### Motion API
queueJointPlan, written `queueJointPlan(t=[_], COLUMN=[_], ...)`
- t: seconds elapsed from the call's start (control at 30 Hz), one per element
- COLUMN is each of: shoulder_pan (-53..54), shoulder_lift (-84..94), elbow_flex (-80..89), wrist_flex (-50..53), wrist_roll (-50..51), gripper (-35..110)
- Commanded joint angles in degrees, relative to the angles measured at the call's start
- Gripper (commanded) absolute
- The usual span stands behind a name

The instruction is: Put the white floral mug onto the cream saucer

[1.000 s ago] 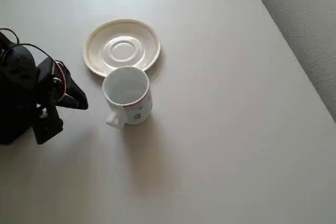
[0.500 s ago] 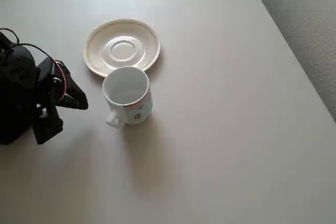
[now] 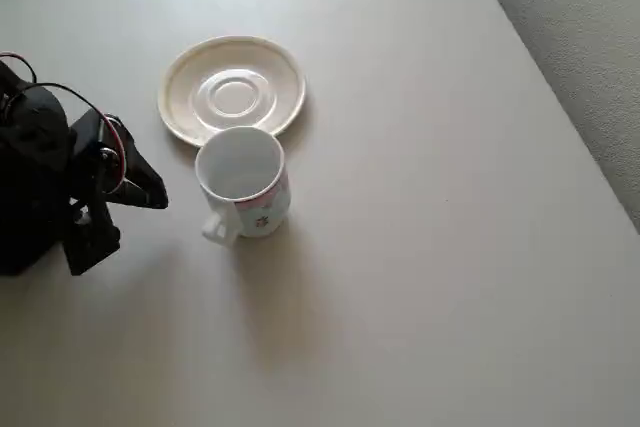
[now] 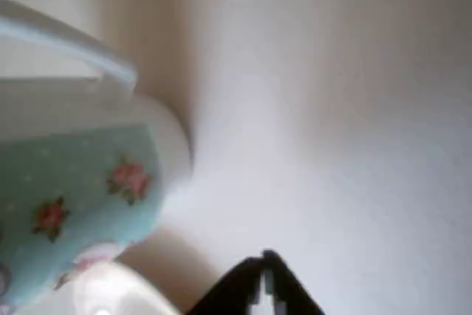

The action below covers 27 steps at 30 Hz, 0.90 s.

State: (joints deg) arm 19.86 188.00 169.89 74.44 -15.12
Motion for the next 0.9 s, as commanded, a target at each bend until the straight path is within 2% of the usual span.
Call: queueJointPlan(t=[0.0,0.13,0.3,0.5,0.87], shoulder_pan=[0.26,0.70,6.33,2.02,-0.53], shoulder_lift=[0.62,0.62,0.70,-1.05,-48.52], elbow_flex=[-0.26,0.09,-4.66,-18.81,-58.27], wrist_flex=[0.18,-1.41,-0.79,6.06,12.92], wrist_roll=[-0.70,-4.57,-8.53,-10.37,-4.04], gripper=[-2,-2,-1,12,17])
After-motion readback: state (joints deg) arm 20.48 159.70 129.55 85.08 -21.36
